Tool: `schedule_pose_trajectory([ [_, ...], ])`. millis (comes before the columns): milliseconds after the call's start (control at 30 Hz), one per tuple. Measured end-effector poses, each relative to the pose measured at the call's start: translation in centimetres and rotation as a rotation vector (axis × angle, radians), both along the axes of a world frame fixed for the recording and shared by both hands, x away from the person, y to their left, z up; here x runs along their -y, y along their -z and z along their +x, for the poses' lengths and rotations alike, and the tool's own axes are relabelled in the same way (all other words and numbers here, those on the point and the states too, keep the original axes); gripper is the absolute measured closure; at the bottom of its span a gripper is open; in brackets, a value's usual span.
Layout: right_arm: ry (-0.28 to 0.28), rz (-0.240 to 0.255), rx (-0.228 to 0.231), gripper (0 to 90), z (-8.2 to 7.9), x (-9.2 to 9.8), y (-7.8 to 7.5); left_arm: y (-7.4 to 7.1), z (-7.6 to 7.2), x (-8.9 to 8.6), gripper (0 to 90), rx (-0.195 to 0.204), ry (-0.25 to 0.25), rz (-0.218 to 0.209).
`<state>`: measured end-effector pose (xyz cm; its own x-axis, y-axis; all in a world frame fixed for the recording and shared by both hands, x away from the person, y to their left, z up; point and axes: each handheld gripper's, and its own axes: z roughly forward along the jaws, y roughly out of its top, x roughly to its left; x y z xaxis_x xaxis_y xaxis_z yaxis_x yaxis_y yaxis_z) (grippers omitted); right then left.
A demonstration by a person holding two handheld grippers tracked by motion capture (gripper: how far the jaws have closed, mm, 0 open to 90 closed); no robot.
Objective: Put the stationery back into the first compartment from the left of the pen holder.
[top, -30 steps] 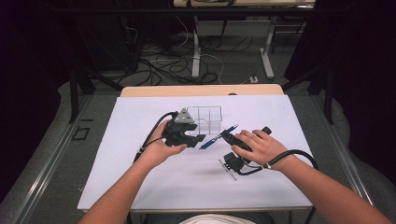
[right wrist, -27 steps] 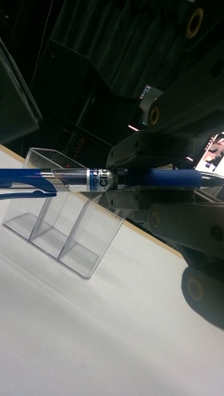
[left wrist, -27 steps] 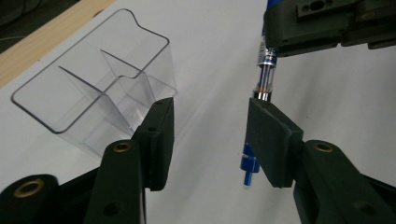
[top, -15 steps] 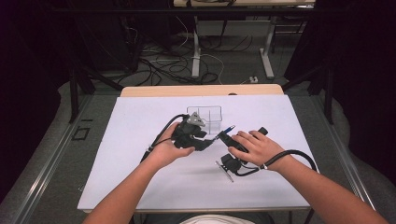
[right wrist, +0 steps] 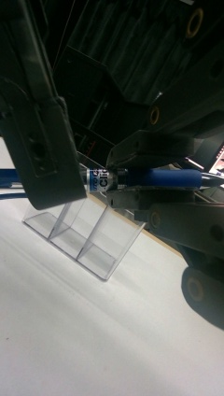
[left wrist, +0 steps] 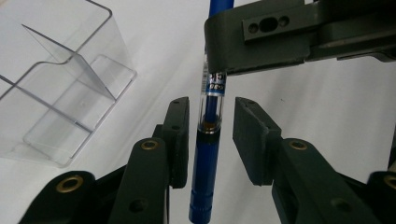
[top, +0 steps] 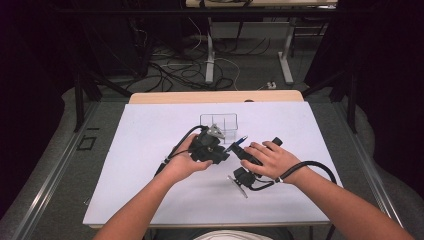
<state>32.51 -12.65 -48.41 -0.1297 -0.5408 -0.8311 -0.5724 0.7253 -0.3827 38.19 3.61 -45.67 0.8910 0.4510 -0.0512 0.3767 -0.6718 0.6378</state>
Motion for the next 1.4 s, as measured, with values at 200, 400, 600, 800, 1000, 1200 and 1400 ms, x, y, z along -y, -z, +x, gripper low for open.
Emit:
schedule_pose_trajectory([
  [200, -0.007, 0.001, -0.005, 79.3, 0.0, -0.3, 0.2, 0.3, 0.0, 0.4, 68.0, 0.004, 0.005, 0.014],
  [400, -0.019, -0.002, -0.005, 79.3, -0.2, -0.6, 0.1, 0.2, 0.1, 0.4, 73.5, 0.018, 0.002, 0.026],
  [600, -0.044, -0.010, -0.006, 79.3, -0.3, -0.9, 0.3, 0.3, 0.0, 0.6, 78.6, 0.001, 0.002, 0.062],
  [800, -0.029, -0.010, -0.004, 79.2, -0.4, -1.0, 0.3, 0.3, 0.0, 0.5, 78.9, -0.013, -0.012, 0.062],
  [1000, 0.013, -0.042, -0.004, 78.5, -0.6, -1.3, 0.0, 0.4, 0.1, 0.5, 79.0, -0.010, -0.006, 0.066],
  [1200, -0.003, 0.017, -0.031, 67.8, -0.2, -1.1, 0.0, 0.4, 0.3, 0.3, 79.0, -0.008, -0.026, 0.064],
  [1400, 0.008, 0.065, -0.044, 57.9, -0.4, -0.7, -0.3, 0.3, 0.6, 0.0, 79.0, -0.006, -0.051, 0.049],
])
